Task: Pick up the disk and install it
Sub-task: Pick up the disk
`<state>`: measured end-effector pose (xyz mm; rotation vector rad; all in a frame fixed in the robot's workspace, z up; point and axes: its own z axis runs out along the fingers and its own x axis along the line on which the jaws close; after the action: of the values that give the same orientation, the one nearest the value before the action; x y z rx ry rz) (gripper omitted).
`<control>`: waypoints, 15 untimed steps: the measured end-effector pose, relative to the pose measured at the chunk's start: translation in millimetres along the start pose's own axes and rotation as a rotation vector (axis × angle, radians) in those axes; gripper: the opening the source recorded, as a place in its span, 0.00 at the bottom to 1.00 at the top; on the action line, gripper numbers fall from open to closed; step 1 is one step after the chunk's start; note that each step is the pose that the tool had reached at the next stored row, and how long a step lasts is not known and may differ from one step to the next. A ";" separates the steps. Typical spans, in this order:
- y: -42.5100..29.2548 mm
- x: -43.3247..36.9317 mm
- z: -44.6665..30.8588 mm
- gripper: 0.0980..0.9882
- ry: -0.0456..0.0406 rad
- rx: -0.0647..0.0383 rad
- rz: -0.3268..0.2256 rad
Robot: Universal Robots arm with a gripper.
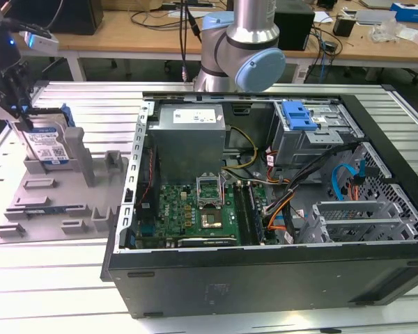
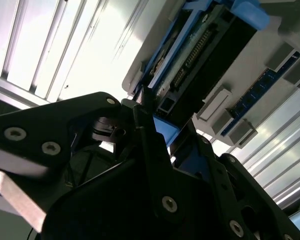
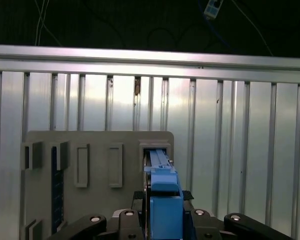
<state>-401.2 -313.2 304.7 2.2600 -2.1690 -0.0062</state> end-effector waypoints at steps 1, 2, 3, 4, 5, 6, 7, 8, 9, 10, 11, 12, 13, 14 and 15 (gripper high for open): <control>0.0 0.0 -1.5 0.31 0.0000 0.000 0.000; 0.0 0.0 -4.5 0.31 0.0000 0.000 0.000; 0.1 0.0 -7.8 0.31 0.0000 0.000 0.000; 0.1 0.0 -9.0 0.31 0.0000 0.000 0.000; 0.1 0.0 -10.9 0.31 -0.0001 0.000 0.000; 0.1 0.0 -13.2 0.31 -0.0001 0.000 0.000; 0.1 0.0 -15.1 0.31 0.0000 0.000 0.000; 0.2 0.1 -19.5 0.31 0.0001 0.000 0.000; 0.2 0.1 -22.7 0.31 0.0000 0.001 0.000; 0.2 0.1 -24.9 0.31 0.0001 0.001 0.000; 0.2 0.1 -27.8 0.31 0.0000 0.002 0.000; 0.3 0.1 -29.6 0.31 0.0000 0.002 0.000; 0.2 0.1 -31.9 0.31 0.0001 0.003 0.000; 0.3 0.1 -36.0 0.31 0.0001 0.004 0.000; 0.3 0.1 -38.4 0.31 0.0001 0.004 0.000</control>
<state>-401.2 -313.2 343.0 2.2621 -2.1710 -0.0016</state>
